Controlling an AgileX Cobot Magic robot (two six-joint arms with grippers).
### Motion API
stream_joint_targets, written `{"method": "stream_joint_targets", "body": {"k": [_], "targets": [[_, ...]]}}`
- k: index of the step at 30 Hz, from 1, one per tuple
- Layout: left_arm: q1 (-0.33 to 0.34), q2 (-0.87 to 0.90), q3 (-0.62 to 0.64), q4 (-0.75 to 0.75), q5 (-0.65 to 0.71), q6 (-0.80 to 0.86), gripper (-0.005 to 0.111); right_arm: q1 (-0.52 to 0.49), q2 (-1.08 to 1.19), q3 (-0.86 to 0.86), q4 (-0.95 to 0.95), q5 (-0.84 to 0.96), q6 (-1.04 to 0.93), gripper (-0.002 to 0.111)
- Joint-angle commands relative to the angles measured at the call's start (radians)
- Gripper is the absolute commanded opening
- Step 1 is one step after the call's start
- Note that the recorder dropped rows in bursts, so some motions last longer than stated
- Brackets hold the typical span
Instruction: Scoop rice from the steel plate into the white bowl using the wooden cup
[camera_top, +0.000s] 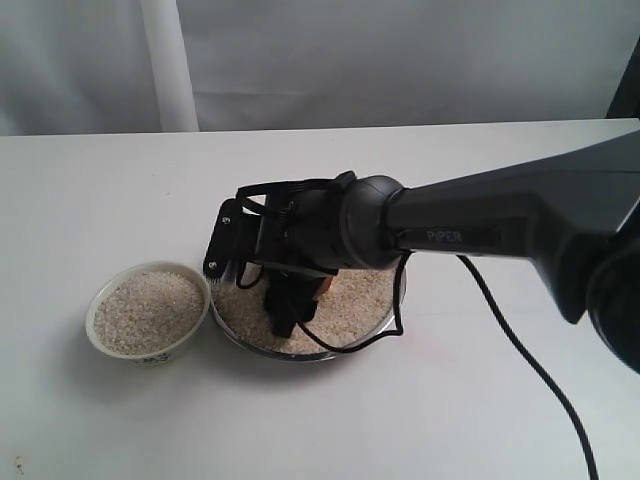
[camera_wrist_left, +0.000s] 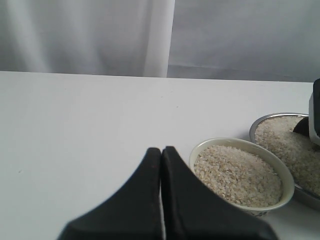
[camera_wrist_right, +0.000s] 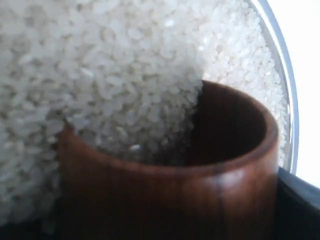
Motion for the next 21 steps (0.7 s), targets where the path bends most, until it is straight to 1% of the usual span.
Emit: {"method": "stream_joint_targets", "body": {"k": [1, 7, 13, 21], "targets": [[-0.004, -0.003, -0.003, -0.007, -0.005, -0.004, 0.0, -0.003, -0.014, -0.004, 0.005, -0.065, 0.072, 0.0], [-0.004, -0.003, -0.003, -0.007, -0.005, -0.006, 0.0, -0.003, -0.014, 0.002, 0.005, -0.077, 0.156, 0.0], [-0.004, -0.003, -0.003, -0.007, -0.005, -0.006, 0.0, -0.01, -0.014, 0.029, 0.005, -0.082, 0.174, 0.0], [-0.004, -0.003, -0.003, -0.007, -0.005, -0.004, 0.0, -0.015, -0.049, 0.075, 0.001, -0.146, 0.227, 0.0]]}}
